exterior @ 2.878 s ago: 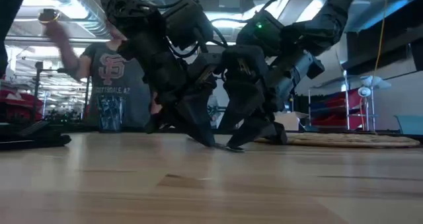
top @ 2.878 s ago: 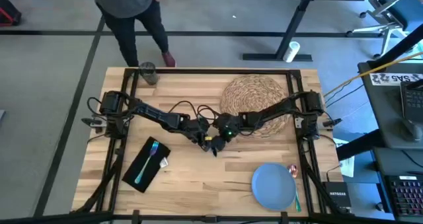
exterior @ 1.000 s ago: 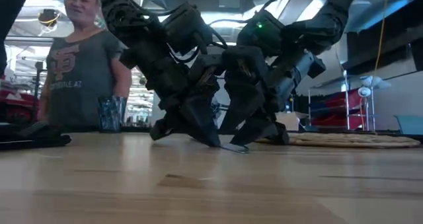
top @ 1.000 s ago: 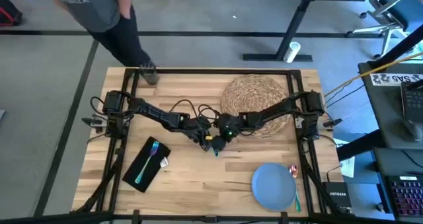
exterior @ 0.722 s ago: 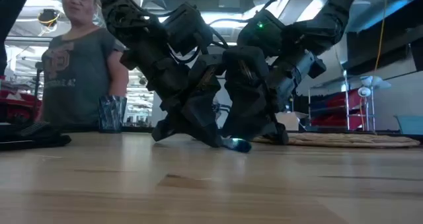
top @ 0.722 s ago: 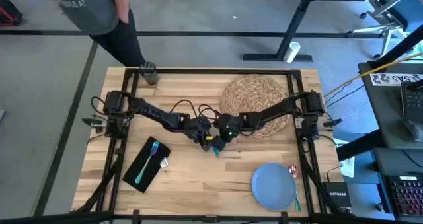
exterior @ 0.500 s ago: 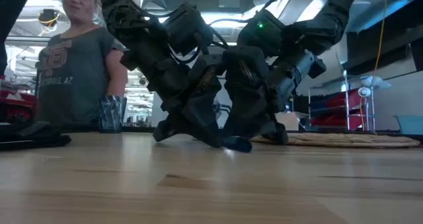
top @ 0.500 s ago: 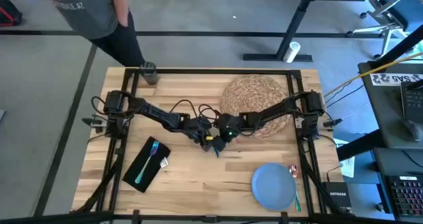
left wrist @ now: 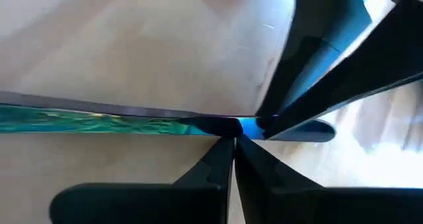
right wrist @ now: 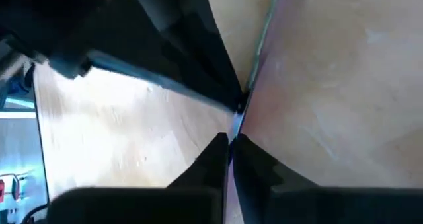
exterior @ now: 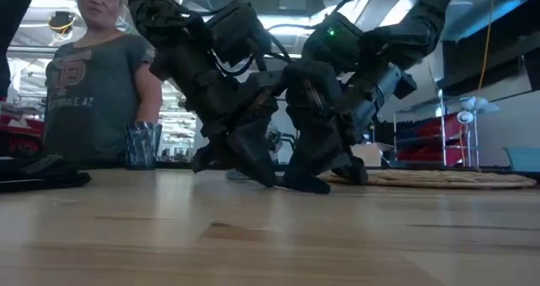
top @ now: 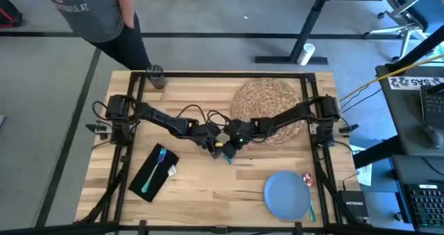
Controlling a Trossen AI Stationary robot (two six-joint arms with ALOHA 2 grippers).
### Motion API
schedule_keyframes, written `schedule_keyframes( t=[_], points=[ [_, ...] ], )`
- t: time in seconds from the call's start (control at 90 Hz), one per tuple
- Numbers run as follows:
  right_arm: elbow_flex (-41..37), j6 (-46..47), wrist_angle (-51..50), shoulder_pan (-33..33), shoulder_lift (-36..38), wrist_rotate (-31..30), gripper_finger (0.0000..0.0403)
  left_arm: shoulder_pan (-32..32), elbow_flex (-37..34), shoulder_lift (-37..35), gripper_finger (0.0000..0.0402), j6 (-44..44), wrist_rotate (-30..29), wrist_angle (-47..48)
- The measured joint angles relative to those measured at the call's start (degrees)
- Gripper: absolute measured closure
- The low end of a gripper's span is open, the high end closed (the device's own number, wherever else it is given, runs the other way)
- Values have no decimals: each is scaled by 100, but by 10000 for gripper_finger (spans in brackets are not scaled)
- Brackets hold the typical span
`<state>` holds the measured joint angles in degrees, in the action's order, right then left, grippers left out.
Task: Set table place
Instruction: Put the blue knife on the brown placemat
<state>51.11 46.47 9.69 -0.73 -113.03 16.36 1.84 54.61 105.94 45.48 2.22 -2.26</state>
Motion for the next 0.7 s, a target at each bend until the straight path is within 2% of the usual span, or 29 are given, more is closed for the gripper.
schedule_keyframes(
  t=[0.067, 0.333, 0.7],
  points=[
    [15, -57, -35, 17, 0, -120, 402, 39, 50, -188, 401, 184, -191, -189],
    [13, -26, -26, 16, 3, -102, 403, 188, 45, -951, 401, -82, -388, 5],
    [-9, -127, -287, 10, 325, -240, 403, 241, 37, -1296, 401, -323, -624, 37]
  ],
)
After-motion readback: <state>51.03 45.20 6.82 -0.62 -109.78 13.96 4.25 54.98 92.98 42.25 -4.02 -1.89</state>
